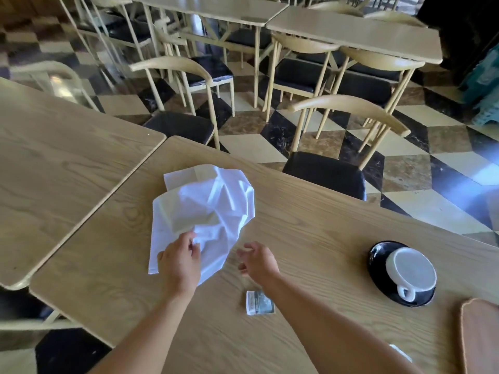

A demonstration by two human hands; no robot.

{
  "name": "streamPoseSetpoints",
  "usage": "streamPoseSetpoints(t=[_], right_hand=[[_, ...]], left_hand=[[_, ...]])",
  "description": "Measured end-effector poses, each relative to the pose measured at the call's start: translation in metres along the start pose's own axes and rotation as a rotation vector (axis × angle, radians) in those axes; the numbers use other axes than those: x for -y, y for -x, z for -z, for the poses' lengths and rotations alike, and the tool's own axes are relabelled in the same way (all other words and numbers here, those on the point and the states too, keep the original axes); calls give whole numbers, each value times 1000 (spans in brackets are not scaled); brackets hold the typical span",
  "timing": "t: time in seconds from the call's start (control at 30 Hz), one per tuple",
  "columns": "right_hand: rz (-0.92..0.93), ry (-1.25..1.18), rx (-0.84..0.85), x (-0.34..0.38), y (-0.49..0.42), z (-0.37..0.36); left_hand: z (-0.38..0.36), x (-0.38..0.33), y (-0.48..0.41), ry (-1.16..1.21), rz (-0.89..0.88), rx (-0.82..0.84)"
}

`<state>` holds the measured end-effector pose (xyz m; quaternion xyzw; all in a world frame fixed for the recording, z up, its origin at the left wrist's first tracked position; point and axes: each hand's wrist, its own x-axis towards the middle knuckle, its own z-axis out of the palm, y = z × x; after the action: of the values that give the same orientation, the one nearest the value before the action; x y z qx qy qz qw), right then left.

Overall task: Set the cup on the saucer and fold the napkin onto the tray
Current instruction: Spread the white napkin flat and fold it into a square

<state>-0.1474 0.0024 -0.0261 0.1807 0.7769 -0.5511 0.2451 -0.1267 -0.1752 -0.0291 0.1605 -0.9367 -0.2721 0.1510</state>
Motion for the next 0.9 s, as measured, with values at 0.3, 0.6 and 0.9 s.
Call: streamPoseSetpoints(t=[0.3, 0.6, 0.9], right_hand=[[-347, -806, 131, 25, -10, -24], [-207, -1060, 326, 10, 3, -7], [129, -446, -337, 55, 26, 90]], left_hand=[[30, -43, -2, 503, 50, -82], [89, -80, -20, 657, 61, -130], [98, -71, -22, 560, 1, -130]])
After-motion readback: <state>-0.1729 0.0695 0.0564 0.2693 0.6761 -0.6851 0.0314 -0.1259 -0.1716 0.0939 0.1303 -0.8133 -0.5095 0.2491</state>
